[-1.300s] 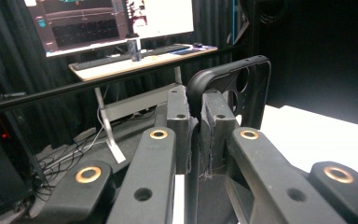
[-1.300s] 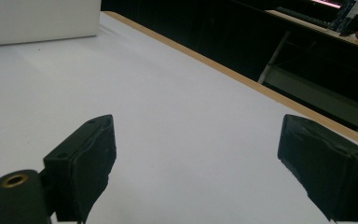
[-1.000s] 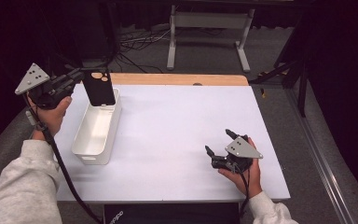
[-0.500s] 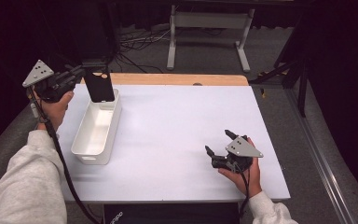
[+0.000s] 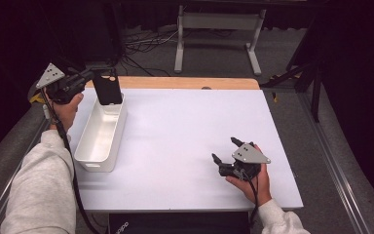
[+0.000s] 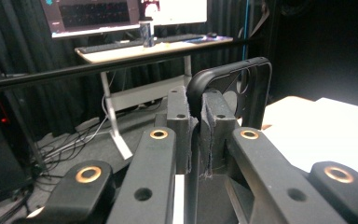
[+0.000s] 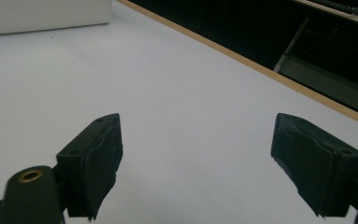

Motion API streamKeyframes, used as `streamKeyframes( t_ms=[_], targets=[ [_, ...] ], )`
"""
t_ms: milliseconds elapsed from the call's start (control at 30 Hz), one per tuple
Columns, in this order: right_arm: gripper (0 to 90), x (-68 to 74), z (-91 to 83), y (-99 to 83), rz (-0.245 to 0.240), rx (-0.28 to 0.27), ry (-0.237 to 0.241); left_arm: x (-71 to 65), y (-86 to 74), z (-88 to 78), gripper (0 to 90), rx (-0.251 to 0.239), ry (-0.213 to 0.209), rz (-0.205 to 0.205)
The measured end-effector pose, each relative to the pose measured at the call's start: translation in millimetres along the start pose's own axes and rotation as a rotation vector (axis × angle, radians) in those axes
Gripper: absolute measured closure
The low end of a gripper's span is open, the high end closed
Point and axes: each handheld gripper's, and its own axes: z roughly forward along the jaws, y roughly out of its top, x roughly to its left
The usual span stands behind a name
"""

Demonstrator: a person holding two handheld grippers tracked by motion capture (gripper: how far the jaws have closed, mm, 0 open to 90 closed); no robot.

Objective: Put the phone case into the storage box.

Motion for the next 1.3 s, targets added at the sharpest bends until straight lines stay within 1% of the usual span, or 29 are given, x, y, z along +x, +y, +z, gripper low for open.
streamKeyframes(
  t_ms=[33, 67, 100, 200, 233, 300, 367, 467, 533, 567, 667, 700, 767, 833, 900, 967, 1000, 1133, 1167, 1200, 1233, 1300],
  targets=[
    [17.2, 0.0, 0.0, 0.0, 0.0, 0.0, 0.0, 0.0, 0.0, 0.0, 83.8, 0.0, 0.0, 0.0],
    [17.2, 0.3, 0.9, -0.1, 0.002, -0.003, -0.002, 1.1, -3.8, 3.9, 83.8, -0.005, 0.01, -0.007],
    [17.2, 0.6, 2.6, -0.1, 0.003, 0.001, -0.003, 1.4, -5.5, 6.0, 83.8, 0.0, 0.013, -0.005],
    [17.2, 2.6, 5.7, 0.0, -0.002, 0.009, 0.001, 2.7, -10.1, 12.0, 83.8, 0.015, 0.02, 0.004],
    [17.2, 3.3, 6.3, 0.1, -0.004, 0.012, 0.005, 2.8, -10.9, 13.0, 83.8, 0.023, 0.029, 0.018],
    [17.2, 4.1, 7.2, 0.0, -0.009, 0.014, 0.007, 4.0, -11.9, 13.6, 83.8, 0.02, 0.029, 0.019],
    [17.6, 5.3, 8.5, -0.1, -0.013, 0.019, 0.005, 5.3, -13.4, 14.2, 83.8, 0.012, 0.015, 0.019],
    [18.0, 4.9, 9.1, -0.7, -0.009, 0.019, 0.002, 5.5, -15.9, 16.2, 83.7, 0.019, -0.002, 0.029],
    [18.1, 4.6, 9.2, -0.8, -0.008, 0.021, 0.002, 5.8, -19.9, 17.1, 83.8, 0.004, -0.023, 0.021],
    [18.1, 4.1, 9.3, -0.9, -0.006, 0.022, 0.0, 6.3, -22.3, 17.0, 83.7, 0.006, -0.03, 0.018],
    [18.4, 4.2, 9.7, -1.1, -0.004, 0.02, -0.007, 8.2, -31.4, 16.4, 83.7, 0.011, -0.03, 0.01],
    [18.4, 4.2, 10.2, -1.0, -0.003, 0.02, -0.006, 9.0, -36.3, 16.7, 83.7, 0.006, -0.026, -0.002],
    [18.5, 4.8, 11.7, -0.8, -0.006, 0.023, -0.004, 9.5, -43.0, 17.8, 83.7, 0.013, -0.027, -0.01],
    [18.7, 6.2, 12.2, -0.5, -0.009, 0.025, 0.003, 7.9, -46.9, 19.2, 83.7, 0.025, -0.023, -0.003],
    [18.8, 7.3, 12.6, -0.5, -0.015, 0.026, 0.003, 4.6, -51.0, 23.3, 83.7, 0.037, -0.027, 0.023],
    [18.9, 7.2, 12.5, -0.5, -0.015, 0.024, 0.003, 4.6, -52.2, 23.9, 83.6, 0.039, -0.027, 0.024],
    [18.9, 6.9, 12.4, -0.5, -0.016, 0.024, 0.002, 4.8, -54.0, 24.0, 83.6, 0.032, -0.032, 0.006],
    [19.0, 5.7, 11.8, -0.7, -0.011, 0.022, 0.002, 7.1, -57.7, 21.6, 83.4, 0.027, -0.026, -0.017],
    [18.9, 5.5, 11.9, -0.7, -0.011, 0.021, 0.001, 8.4, -58.8, 20.9, 83.2, 0.028, -0.024, -0.027],
    [18.8, 5.5, 12.1, -0.8, -0.01, 0.022, 0.002, 9.6, -59.4, 20.8, 83.0, 0.038, -0.01, -0.031],
    [18.8, 5.8, 12.1, -0.6, -0.012, 0.024, 0.004, 9.9, -59.6, 21.3, 81.4, 0.048, 0.002, -0.028],
    [18.8, 6.3, 12.1, -0.2, -0.015, 0.024, 0.005, 10.3, -60.2, 22.9, 77.8, 0.074, 0.006, -0.016]
  ],
)
